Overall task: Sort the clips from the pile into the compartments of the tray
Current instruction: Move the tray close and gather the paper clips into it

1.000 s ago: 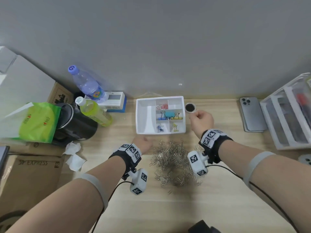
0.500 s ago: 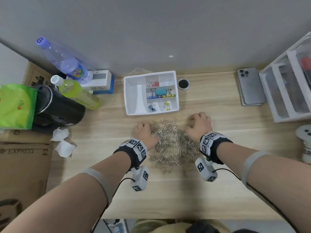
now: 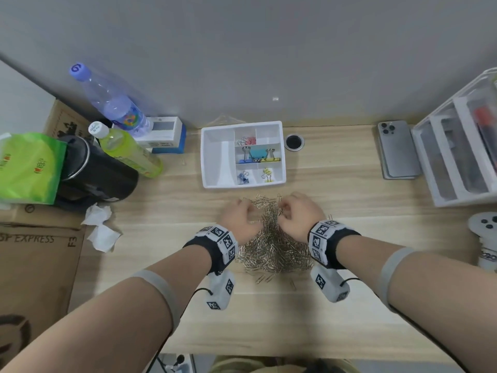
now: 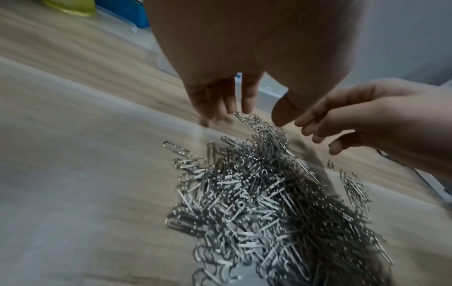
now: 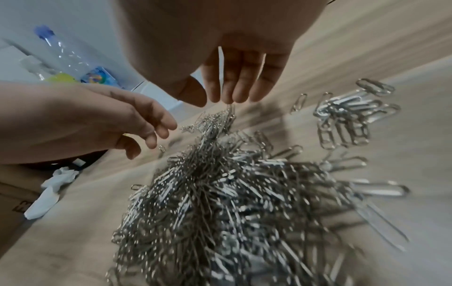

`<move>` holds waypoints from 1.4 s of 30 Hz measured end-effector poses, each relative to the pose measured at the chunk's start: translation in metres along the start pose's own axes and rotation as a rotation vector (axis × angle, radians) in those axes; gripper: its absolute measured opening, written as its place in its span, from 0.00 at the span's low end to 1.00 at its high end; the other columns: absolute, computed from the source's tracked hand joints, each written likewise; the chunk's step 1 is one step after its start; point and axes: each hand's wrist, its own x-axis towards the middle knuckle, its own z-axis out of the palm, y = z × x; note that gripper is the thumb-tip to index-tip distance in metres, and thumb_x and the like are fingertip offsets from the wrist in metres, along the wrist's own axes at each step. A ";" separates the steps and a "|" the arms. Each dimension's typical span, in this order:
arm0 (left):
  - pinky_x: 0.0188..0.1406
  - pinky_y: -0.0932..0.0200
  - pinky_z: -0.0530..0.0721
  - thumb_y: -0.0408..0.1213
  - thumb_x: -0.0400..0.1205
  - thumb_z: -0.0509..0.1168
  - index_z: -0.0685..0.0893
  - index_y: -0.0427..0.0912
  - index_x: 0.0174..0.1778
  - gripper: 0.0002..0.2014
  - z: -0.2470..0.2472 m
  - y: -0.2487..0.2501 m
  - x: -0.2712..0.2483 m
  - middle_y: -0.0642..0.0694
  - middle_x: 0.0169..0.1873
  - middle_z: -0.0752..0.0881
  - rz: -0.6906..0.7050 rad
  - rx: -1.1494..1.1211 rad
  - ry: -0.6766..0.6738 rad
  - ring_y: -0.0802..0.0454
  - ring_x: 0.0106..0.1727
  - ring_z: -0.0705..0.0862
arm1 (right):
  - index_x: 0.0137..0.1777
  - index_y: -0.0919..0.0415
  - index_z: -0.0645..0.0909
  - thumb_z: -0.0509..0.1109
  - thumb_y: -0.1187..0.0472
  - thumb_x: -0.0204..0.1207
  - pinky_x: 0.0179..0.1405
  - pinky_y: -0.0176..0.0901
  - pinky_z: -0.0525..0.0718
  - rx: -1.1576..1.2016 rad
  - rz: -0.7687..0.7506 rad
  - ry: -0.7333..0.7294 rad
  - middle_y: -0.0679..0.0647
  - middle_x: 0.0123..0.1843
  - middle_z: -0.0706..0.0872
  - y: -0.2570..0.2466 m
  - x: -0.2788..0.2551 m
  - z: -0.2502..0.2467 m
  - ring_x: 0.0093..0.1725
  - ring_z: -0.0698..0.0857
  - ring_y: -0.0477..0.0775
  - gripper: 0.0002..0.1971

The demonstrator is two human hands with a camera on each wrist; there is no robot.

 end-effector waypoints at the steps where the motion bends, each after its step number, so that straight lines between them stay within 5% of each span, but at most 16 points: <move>1: 0.66 0.47 0.79 0.52 0.73 0.66 0.76 0.46 0.71 0.30 0.000 -0.002 0.004 0.45 0.61 0.75 -0.006 0.040 0.033 0.46 0.64 0.76 | 0.68 0.54 0.77 0.67 0.50 0.73 0.63 0.52 0.80 -0.021 -0.022 -0.019 0.51 0.63 0.78 -0.001 0.005 0.000 0.64 0.76 0.54 0.23; 5: 0.69 0.48 0.70 0.53 0.71 0.68 0.67 0.49 0.79 0.39 0.004 0.001 0.013 0.42 0.67 0.70 -0.056 0.176 0.095 0.42 0.70 0.68 | 0.80 0.52 0.64 0.70 0.46 0.67 0.68 0.57 0.77 -0.162 -0.094 -0.098 0.54 0.75 0.67 -0.010 0.019 0.010 0.73 0.66 0.57 0.39; 9: 0.64 0.51 0.69 0.47 0.69 0.68 0.64 0.55 0.80 0.40 0.016 0.006 0.017 0.42 0.64 0.70 -0.081 0.162 0.083 0.42 0.68 0.67 | 0.80 0.51 0.62 0.70 0.49 0.63 0.66 0.56 0.74 -0.197 -0.081 -0.128 0.54 0.75 0.67 -0.017 0.026 0.022 0.72 0.65 0.58 0.42; 12: 0.59 0.56 0.67 0.42 0.70 0.67 0.68 0.54 0.77 0.36 0.023 0.012 0.020 0.42 0.61 0.71 -0.040 0.144 0.082 0.42 0.64 0.68 | 0.78 0.54 0.66 0.69 0.54 0.63 0.65 0.52 0.75 -0.165 -0.112 -0.159 0.54 0.72 0.68 -0.016 0.026 0.025 0.69 0.65 0.57 0.39; 21: 0.68 0.47 0.77 0.43 0.72 0.65 0.79 0.52 0.70 0.26 0.023 0.012 0.010 0.43 0.57 0.77 0.028 0.055 -0.129 0.41 0.64 0.77 | 0.60 0.56 0.84 0.70 0.60 0.69 0.62 0.47 0.79 0.066 -0.157 -0.211 0.50 0.58 0.79 0.002 0.007 0.016 0.57 0.78 0.53 0.18; 25: 0.62 0.47 0.82 0.44 0.75 0.65 0.81 0.45 0.59 0.17 0.010 0.002 0.007 0.45 0.54 0.78 -0.035 0.046 0.015 0.45 0.57 0.80 | 0.61 0.56 0.81 0.67 0.56 0.73 0.58 0.49 0.82 -0.009 -0.044 -0.050 0.49 0.53 0.77 0.016 0.000 0.003 0.55 0.79 0.53 0.16; 33: 0.66 0.49 0.75 0.49 0.70 0.68 0.70 0.44 0.68 0.31 0.005 -0.012 0.001 0.42 0.60 0.71 -0.124 0.241 0.057 0.44 0.61 0.69 | 0.64 0.59 0.70 0.69 0.47 0.64 0.54 0.57 0.81 -0.167 0.344 0.109 0.58 0.63 0.71 0.046 -0.018 0.001 0.64 0.70 0.61 0.30; 42: 0.70 0.47 0.76 0.47 0.71 0.69 0.74 0.46 0.68 0.29 0.029 0.009 -0.012 0.45 0.64 0.73 0.012 0.147 -0.125 0.46 0.68 0.70 | 0.71 0.58 0.69 0.71 0.56 0.66 0.73 0.52 0.73 -0.023 0.080 -0.092 0.56 0.68 0.70 0.022 -0.038 0.027 0.71 0.67 0.58 0.32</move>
